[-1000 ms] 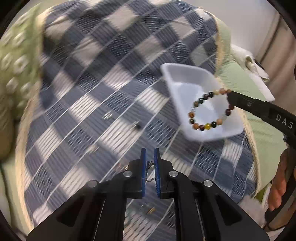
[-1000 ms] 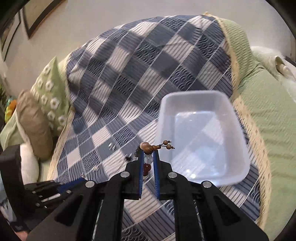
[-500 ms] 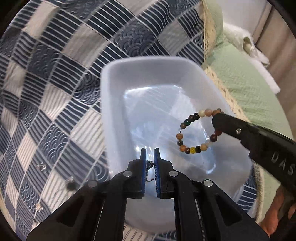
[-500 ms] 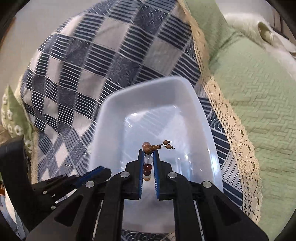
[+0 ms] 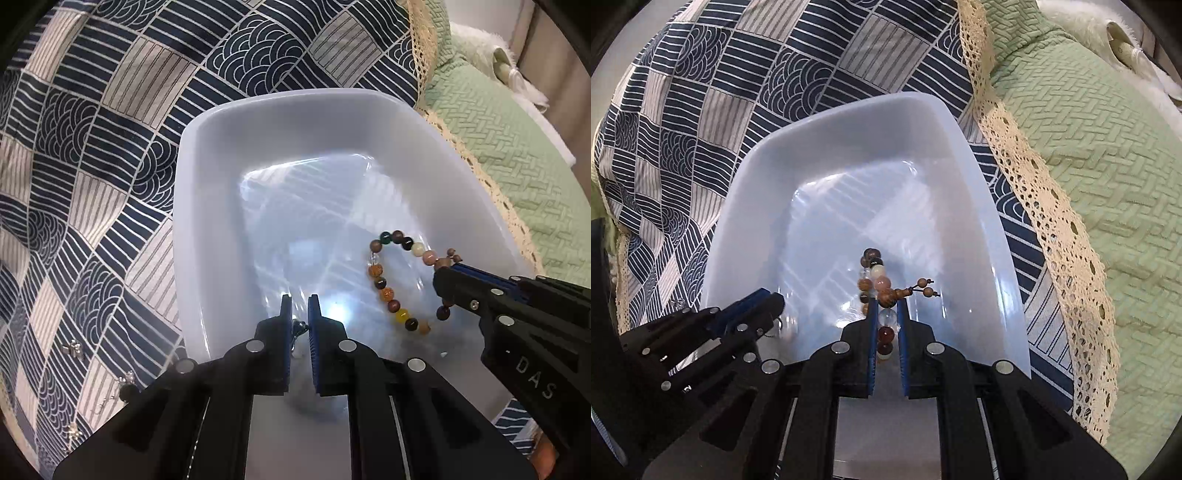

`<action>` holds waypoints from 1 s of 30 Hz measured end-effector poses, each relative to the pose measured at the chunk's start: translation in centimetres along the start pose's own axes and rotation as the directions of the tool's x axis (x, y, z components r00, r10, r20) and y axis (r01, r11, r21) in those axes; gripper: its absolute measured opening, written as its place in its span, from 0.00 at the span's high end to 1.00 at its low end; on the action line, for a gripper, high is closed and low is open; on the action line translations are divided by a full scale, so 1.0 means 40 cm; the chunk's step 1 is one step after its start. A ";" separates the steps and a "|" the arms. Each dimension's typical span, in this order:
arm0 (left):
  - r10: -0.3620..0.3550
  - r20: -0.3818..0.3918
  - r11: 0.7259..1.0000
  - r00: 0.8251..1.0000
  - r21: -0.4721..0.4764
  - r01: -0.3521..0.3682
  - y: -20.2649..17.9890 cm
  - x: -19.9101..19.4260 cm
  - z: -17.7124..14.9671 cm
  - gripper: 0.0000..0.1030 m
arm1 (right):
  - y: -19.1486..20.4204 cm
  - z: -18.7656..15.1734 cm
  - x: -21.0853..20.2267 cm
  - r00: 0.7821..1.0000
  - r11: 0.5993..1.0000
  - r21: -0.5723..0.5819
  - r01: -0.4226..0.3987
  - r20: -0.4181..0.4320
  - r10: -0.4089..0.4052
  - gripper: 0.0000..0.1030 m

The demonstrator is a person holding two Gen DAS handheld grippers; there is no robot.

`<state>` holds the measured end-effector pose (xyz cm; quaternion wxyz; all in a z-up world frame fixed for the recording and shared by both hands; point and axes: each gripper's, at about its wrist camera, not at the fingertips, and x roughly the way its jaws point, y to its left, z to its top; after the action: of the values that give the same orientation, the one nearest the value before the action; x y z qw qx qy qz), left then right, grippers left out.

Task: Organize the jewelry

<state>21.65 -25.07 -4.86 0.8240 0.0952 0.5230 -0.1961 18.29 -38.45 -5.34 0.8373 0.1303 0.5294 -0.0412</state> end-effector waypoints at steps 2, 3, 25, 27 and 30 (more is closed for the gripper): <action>0.011 0.002 1.000 1.000 0.007 -0.011 -0.008 0.005 0.006 0.91 | -0.002 -0.002 0.001 1.000 1.000 -0.002 0.007 -0.002 -0.007 0.89; 0.012 -0.001 1.000 1.000 0.011 -0.012 -0.011 0.008 0.007 0.91 | -0.002 -0.002 0.003 1.000 1.000 -0.004 0.010 -0.004 -0.010 0.89; 0.107 0.181 0.986 0.978 -0.143 -0.081 0.245 -0.385 -0.144 0.22 | 0.208 -0.096 -0.238 0.980 0.985 -0.134 -0.109 0.151 0.129 0.41; 0.133 0.187 0.982 0.973 -0.157 -0.104 0.297 -0.420 -0.209 0.22 | 0.265 -0.128 -0.251 0.977 0.975 -0.183 -0.130 0.142 0.157 0.41; 0.168 0.168 0.973 0.971 -0.187 -0.136 0.364 -0.441 -0.296 0.18 | 0.332 -0.177 -0.240 0.980 0.960 -0.240 -0.141 0.102 0.170 0.41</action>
<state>11.39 -3.66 5.15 0.8862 0.0445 0.4516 -0.0934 10.65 -24.46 2.71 0.8780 0.0704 0.4668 0.0790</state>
